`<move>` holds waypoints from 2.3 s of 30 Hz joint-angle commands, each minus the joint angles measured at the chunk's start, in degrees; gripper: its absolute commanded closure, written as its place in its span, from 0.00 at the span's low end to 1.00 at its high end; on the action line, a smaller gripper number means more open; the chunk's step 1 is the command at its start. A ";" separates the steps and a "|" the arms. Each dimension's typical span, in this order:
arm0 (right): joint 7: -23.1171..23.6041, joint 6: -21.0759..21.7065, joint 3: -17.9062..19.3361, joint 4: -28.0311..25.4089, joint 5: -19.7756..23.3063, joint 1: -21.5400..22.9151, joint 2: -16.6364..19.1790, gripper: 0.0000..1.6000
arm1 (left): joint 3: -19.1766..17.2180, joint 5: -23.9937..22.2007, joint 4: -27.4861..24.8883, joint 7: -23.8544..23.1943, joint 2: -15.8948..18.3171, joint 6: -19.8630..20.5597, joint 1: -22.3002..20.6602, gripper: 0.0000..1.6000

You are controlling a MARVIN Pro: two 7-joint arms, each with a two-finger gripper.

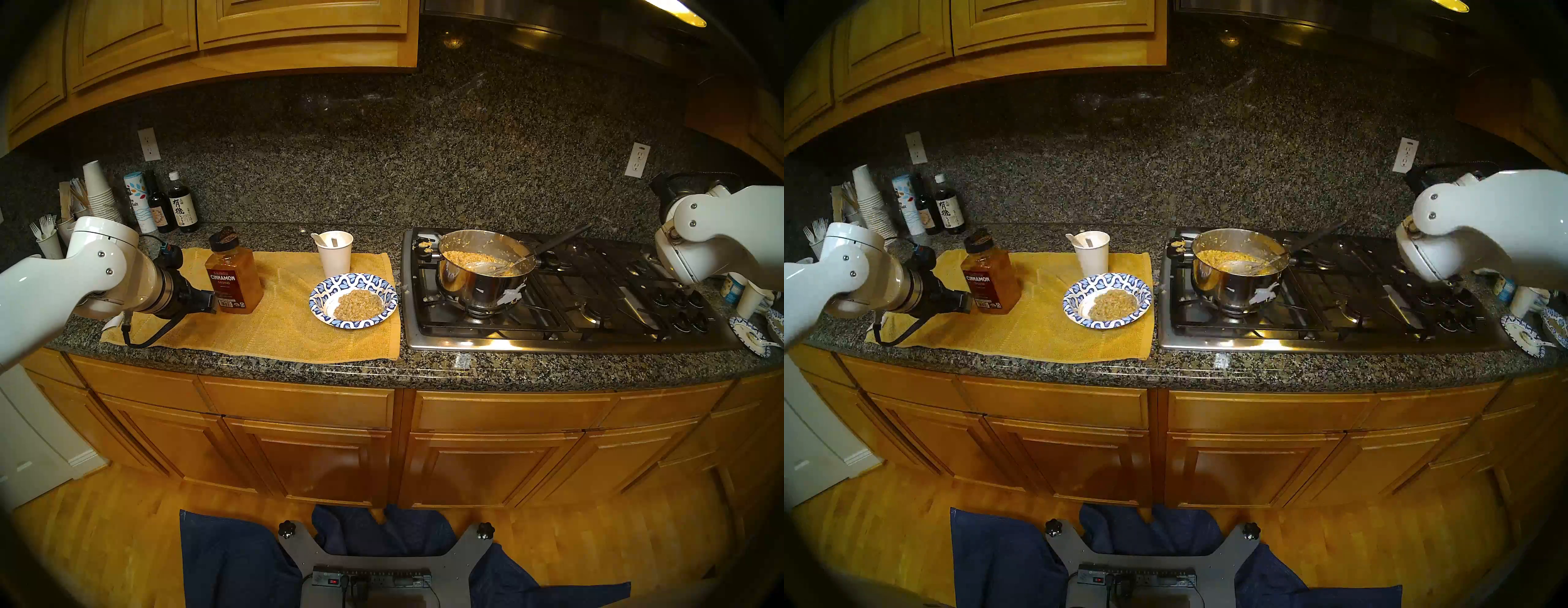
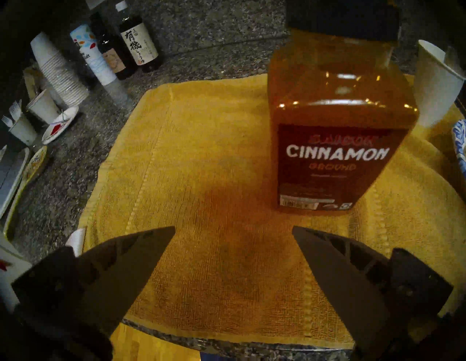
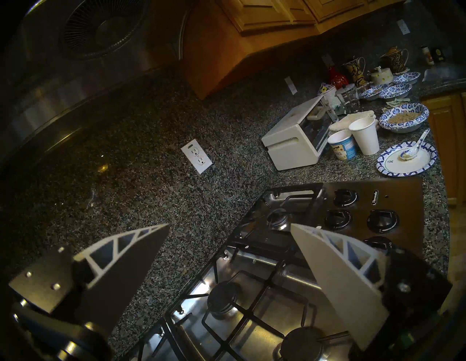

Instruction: Scoop oatmeal into bowl and add cinnamon

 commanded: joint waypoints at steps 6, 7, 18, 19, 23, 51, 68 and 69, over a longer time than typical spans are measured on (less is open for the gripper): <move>-0.25 0.01 0.95 0.62 -0.44 1.61 -0.67 0.00 | -0.47 -2.61 -1.39 4.50 -0.01 -6.85 0.52 0.00; -0.25 0.01 0.95 0.62 -0.42 1.61 -0.68 0.00 | -0.50 -2.83 -1.64 4.89 -0.01 -7.51 0.54 0.00; -0.24 0.01 0.92 0.63 -0.20 1.61 -0.86 0.00 | -0.96 -4.65 -6.25 8.66 -0.01 -14.55 0.65 0.00; -0.25 0.01 0.92 0.63 -0.18 1.61 -0.87 0.00 | -0.95 -4.73 -6.68 8.91 -0.01 -14.97 0.68 0.00; -0.26 0.01 0.92 0.64 -0.13 1.63 -0.94 0.00 | -0.90 -5.07 -8.85 10.48 -0.01 -17.43 0.86 0.00; -0.43 0.01 0.89 0.67 0.11 1.80 -1.38 0.00 | 1.02 -0.92 -16.99 26.38 -0.02 -30.54 3.83 0.00; -0.56 0.01 0.86 0.68 0.16 1.90 -1.62 0.00 | 3.83 5.19 -19.10 34.68 -0.03 -35.76 6.52 0.00; -0.56 0.01 0.86 0.68 0.16 1.90 -1.63 0.00 | 3.94 5.54 -19.23 35.02 -0.03 -36.04 6.61 0.00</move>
